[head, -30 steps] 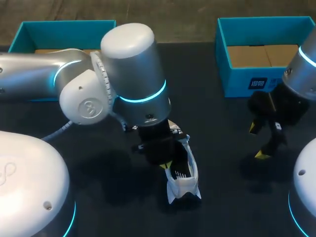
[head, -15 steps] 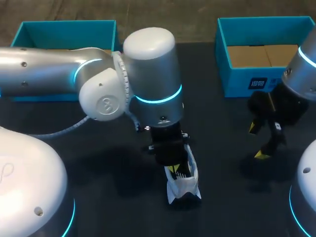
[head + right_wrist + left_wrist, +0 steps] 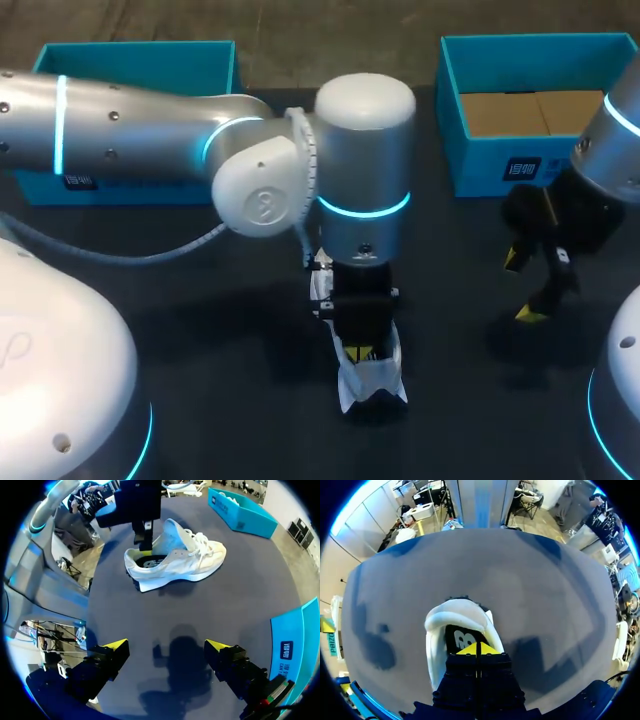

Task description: Take the shoe out of the shoebox, open the shoe tongue, remove and reinsert the insole, then place the shoe into the shoebox

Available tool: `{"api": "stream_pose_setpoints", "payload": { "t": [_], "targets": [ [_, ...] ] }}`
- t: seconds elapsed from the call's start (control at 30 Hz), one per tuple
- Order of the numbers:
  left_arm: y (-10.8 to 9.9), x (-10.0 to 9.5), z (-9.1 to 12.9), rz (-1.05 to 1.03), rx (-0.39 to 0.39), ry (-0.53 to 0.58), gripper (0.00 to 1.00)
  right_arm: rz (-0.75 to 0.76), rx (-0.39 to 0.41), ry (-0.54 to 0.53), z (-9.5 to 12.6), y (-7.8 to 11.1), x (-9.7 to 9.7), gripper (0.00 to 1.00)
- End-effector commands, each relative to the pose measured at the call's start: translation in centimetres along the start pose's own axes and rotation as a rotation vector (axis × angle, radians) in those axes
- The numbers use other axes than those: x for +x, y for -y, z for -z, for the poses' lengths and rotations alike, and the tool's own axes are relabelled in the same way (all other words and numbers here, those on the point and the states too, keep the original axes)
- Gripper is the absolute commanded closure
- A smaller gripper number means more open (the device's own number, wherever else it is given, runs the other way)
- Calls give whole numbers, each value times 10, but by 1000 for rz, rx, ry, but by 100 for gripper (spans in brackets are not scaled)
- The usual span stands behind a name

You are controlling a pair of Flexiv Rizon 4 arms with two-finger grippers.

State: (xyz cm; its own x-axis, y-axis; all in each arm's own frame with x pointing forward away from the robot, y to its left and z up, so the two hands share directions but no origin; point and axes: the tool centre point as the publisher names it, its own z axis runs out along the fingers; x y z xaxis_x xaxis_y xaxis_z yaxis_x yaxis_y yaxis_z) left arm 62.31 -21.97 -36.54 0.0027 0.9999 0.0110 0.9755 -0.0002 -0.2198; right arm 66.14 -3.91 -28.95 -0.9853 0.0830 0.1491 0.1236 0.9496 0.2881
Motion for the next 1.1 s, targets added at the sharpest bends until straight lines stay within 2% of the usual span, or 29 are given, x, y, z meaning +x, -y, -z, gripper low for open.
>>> {"api": "stream_pose_setpoints", "payload": {
  "t": [0.03, 0.27, 0.6, 0.73, 0.97, 1.1],
  "targets": [
    [-1, -5, -8, -5, 7, -70, 100, 0, 2, 1, -1, 0, 0, 0],
    [-1, -2, -22, -4, 23, -105, 100, 0, 2, 1, -1, 0, 0, 0],
    [-10, -3, -42, 50, 40, -53, 100, 0, 2, 1, -1, 0, 0, 0],
    [-13, -5, -46, 75, 24, -51, 100, 0, 2, 1, -1, 0, 0, 0],
    [-6, -7, -13, 66, 17, 10, 100, 0, 2, 1, -1, 0, 0, 0],
    [-1, -6, 1, 73, 39, 41, 100, 0, 2, 1, -1, 0, 0, 0]
  ]
}}
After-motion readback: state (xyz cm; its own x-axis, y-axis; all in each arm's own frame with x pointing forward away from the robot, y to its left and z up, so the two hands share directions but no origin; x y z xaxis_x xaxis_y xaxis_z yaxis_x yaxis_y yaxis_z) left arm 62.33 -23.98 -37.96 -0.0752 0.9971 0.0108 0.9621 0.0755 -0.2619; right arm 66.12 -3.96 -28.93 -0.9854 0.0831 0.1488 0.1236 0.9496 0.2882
